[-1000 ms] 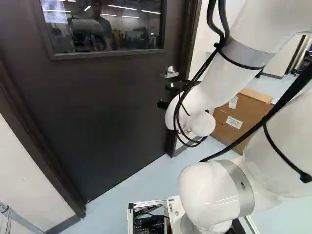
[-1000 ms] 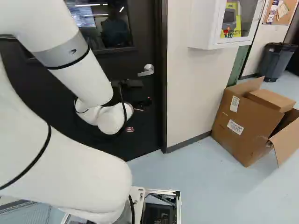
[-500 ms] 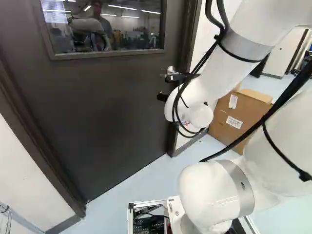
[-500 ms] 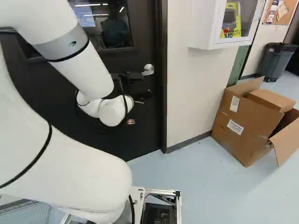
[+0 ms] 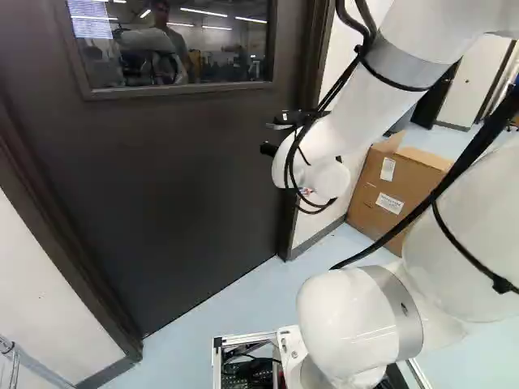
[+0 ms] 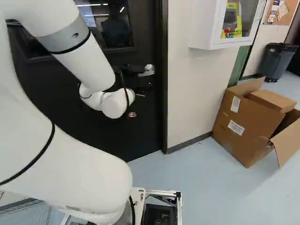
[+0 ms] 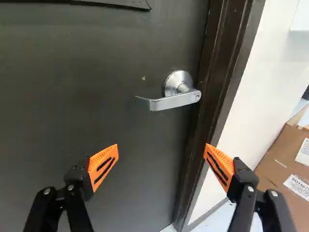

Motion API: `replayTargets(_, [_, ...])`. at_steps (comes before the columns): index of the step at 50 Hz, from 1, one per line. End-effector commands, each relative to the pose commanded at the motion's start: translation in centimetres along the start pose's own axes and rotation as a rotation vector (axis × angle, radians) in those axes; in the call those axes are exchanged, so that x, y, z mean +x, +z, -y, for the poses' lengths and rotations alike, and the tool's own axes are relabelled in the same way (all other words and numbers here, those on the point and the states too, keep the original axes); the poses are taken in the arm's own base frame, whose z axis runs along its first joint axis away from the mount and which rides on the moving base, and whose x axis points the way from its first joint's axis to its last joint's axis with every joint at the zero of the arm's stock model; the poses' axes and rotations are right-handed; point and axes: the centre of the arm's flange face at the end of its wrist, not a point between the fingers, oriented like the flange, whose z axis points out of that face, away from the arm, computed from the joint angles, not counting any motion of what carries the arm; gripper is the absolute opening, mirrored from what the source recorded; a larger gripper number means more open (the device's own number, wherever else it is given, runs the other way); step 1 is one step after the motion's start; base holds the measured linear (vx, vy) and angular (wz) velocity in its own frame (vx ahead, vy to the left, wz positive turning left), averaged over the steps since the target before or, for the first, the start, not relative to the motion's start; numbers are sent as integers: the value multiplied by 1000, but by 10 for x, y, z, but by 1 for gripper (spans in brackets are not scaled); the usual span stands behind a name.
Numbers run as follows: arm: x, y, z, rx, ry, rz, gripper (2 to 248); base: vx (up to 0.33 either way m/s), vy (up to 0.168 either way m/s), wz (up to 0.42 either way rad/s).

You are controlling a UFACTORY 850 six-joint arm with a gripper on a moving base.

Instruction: Open the door and move inside

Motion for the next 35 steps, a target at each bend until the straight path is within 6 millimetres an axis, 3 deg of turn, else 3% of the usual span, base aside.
replayTargets(35, [42,25,2,63,-66,-79,247,0,0,0])
